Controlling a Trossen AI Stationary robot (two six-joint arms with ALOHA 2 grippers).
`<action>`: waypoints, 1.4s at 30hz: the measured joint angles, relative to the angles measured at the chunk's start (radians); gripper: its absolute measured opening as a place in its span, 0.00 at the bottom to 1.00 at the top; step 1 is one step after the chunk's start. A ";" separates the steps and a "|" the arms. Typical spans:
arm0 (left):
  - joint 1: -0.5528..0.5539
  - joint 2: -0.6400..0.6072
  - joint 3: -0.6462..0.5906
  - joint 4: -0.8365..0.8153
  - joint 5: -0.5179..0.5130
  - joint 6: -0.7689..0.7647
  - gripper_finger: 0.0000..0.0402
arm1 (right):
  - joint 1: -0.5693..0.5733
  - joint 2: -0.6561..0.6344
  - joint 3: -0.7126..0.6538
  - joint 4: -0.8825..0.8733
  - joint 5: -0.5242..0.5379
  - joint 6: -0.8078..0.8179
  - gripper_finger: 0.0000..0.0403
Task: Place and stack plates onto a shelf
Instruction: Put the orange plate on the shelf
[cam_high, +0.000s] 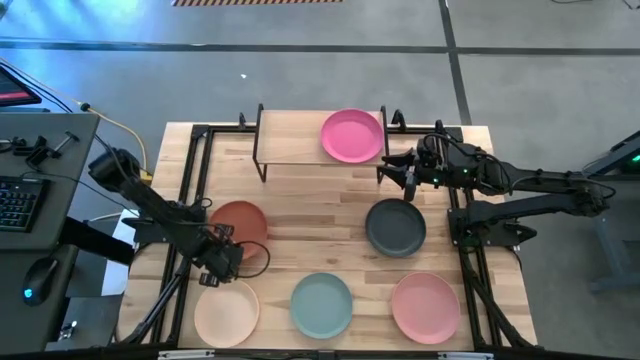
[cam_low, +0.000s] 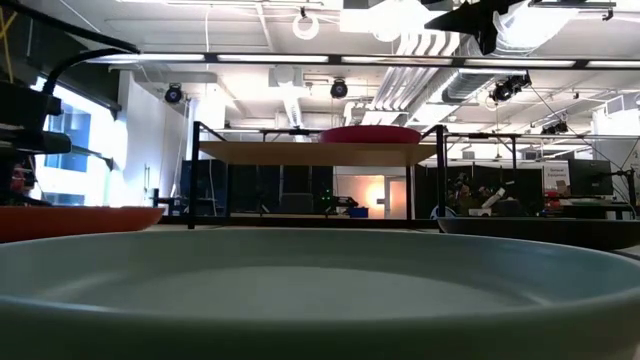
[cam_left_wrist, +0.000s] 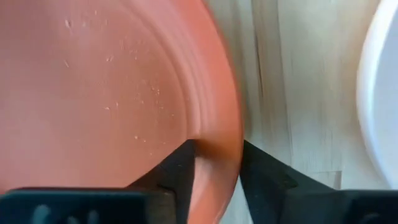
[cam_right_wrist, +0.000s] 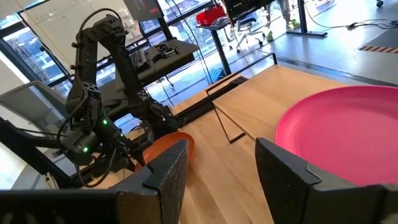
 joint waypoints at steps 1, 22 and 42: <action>0.000 -0.006 0.000 0.000 0.002 -0.001 0.22 | 0.000 0.000 0.000 0.000 0.000 0.005 0.42; 0.064 -0.086 0.114 -0.079 0.006 0.028 0.00 | 0.000 0.000 0.000 0.000 0.000 0.010 0.42; 0.360 0.159 0.857 -0.395 -0.139 0.565 0.00 | 0.000 0.000 0.000 -0.037 0.010 -0.012 0.42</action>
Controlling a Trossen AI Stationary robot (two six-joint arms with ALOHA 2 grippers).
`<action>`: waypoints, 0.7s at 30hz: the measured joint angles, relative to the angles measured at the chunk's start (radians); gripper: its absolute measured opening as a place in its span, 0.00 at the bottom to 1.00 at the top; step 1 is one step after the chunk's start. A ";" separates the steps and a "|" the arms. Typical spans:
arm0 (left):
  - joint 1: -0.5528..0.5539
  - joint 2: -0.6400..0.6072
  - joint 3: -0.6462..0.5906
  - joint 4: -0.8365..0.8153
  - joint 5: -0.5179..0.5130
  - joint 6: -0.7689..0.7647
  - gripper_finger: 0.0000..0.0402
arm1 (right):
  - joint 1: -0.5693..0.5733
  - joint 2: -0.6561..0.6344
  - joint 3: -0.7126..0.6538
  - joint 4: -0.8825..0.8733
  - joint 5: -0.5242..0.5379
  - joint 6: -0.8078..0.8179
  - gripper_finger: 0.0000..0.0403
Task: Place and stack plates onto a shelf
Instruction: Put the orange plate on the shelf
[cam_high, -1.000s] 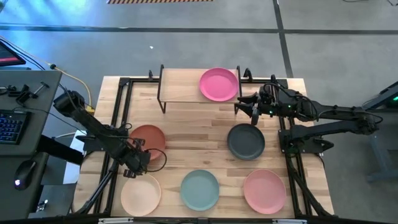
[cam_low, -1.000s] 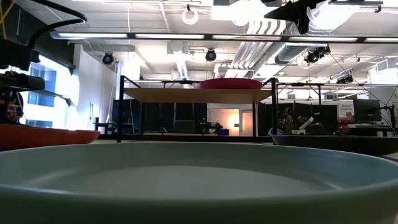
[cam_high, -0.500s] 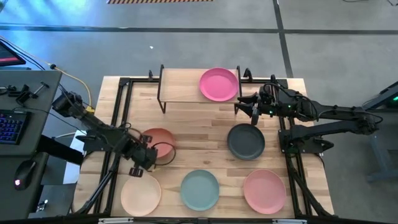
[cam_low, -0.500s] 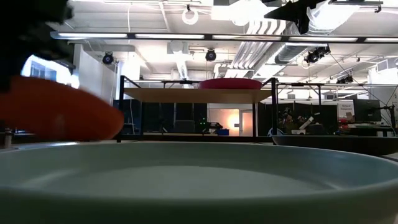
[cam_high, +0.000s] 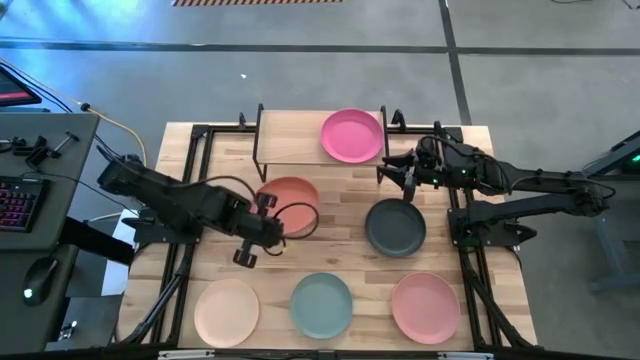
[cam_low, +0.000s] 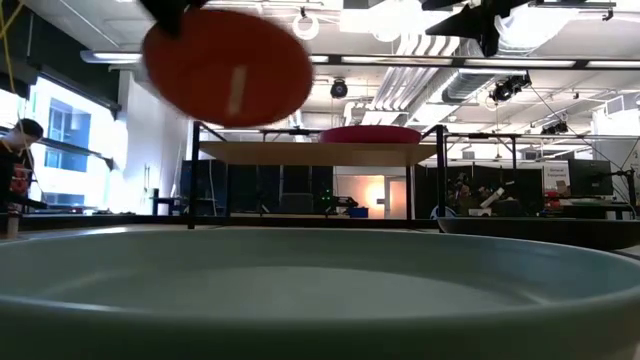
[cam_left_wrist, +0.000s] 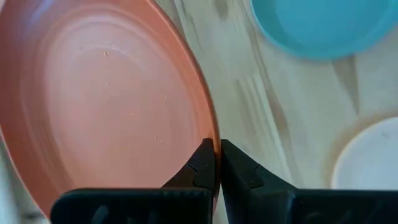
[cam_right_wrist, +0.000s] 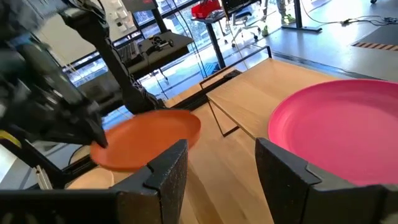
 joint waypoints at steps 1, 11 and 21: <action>0.004 0.007 0.033 -0.001 -0.012 0.036 0.00 | 0.000 0.000 0.000 -0.004 0.000 0.000 0.42; 0.174 0.027 0.140 -0.062 -0.170 0.304 0.00 | 0.000 0.000 0.000 -0.024 0.000 0.000 0.42; 0.501 0.049 0.141 -0.011 -0.174 0.437 0.00 | 0.000 0.000 0.000 -0.025 0.023 0.000 0.42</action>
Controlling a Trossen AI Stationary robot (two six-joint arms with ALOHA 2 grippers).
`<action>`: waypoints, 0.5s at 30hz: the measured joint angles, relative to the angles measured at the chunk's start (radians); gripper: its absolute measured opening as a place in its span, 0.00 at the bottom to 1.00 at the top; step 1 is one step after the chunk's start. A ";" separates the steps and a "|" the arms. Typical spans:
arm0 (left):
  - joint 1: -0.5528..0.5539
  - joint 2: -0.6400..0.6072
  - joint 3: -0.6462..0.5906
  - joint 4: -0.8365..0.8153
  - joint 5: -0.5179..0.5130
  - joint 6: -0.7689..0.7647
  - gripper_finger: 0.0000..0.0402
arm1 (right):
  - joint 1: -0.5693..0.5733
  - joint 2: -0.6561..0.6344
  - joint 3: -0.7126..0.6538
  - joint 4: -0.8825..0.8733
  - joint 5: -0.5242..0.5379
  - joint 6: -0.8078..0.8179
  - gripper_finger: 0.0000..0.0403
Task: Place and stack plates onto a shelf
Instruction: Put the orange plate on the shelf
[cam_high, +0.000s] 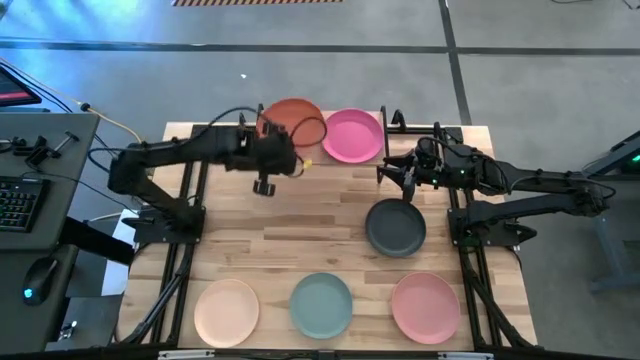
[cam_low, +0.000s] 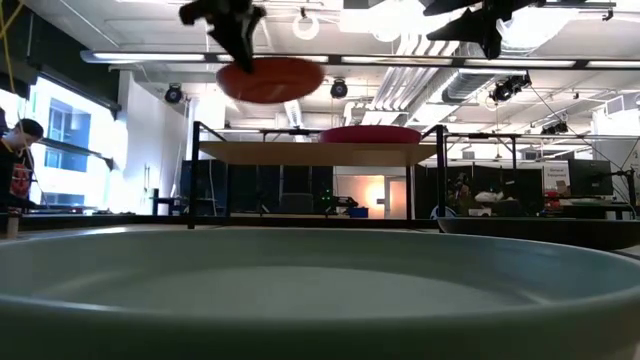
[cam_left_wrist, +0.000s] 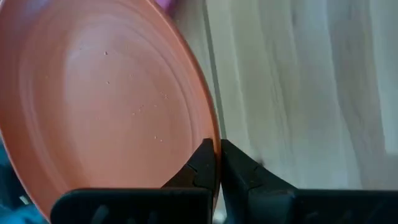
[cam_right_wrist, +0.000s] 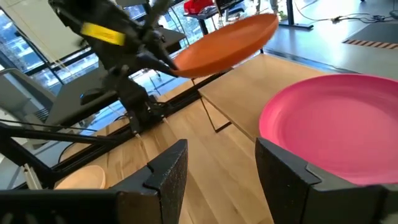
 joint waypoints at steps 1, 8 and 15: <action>0.022 0.009 0.000 -0.028 0.009 -0.004 0.00 | 0.000 0.000 0.000 0.000 0.000 0.000 0.42; 0.088 0.101 -0.001 -0.064 0.077 -0.008 0.00 | 0.000 0.000 0.000 -0.005 0.000 0.000 0.42; 0.087 0.173 -0.001 -0.016 0.088 0.002 0.00 | 0.000 0.000 0.000 -0.006 0.000 0.000 0.42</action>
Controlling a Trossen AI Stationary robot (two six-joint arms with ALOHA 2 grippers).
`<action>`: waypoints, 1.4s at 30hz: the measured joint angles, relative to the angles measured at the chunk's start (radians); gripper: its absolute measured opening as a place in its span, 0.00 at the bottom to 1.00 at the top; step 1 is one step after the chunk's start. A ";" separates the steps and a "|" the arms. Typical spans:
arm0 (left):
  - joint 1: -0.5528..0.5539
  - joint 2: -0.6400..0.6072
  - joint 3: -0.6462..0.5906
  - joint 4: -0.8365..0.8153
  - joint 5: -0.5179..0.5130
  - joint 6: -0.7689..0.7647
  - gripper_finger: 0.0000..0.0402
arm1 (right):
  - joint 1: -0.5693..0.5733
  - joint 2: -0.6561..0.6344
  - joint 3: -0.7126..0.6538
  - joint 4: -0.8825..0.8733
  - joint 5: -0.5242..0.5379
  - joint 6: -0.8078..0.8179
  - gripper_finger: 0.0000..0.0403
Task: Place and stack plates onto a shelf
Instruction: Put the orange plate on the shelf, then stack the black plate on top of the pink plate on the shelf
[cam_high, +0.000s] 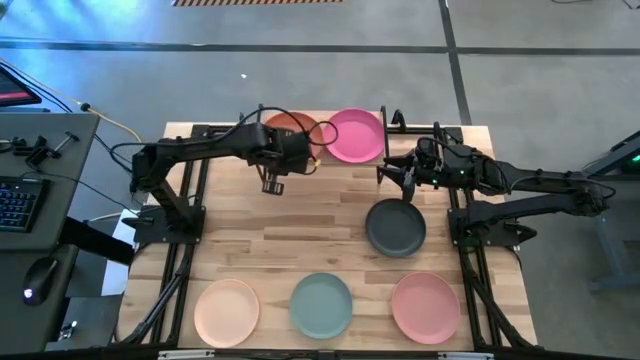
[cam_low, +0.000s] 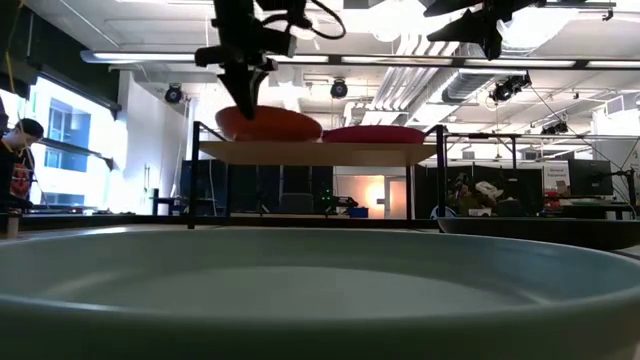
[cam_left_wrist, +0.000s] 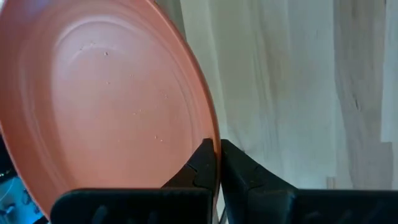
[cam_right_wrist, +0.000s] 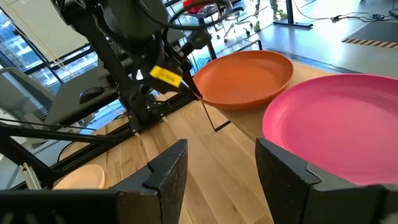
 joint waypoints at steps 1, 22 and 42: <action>0.000 0.005 0.000 0.000 -0.001 0.000 0.00 | 0.000 0.000 0.000 0.000 0.000 0.000 0.42; 0.014 0.009 0.000 0.017 -0.003 -0.019 0.15 | 0.000 0.000 0.000 -0.003 0.000 0.000 0.42; 0.035 -0.208 0.037 0.079 0.198 -0.386 0.38 | 0.000 0.000 0.000 0.003 0.000 -0.001 0.42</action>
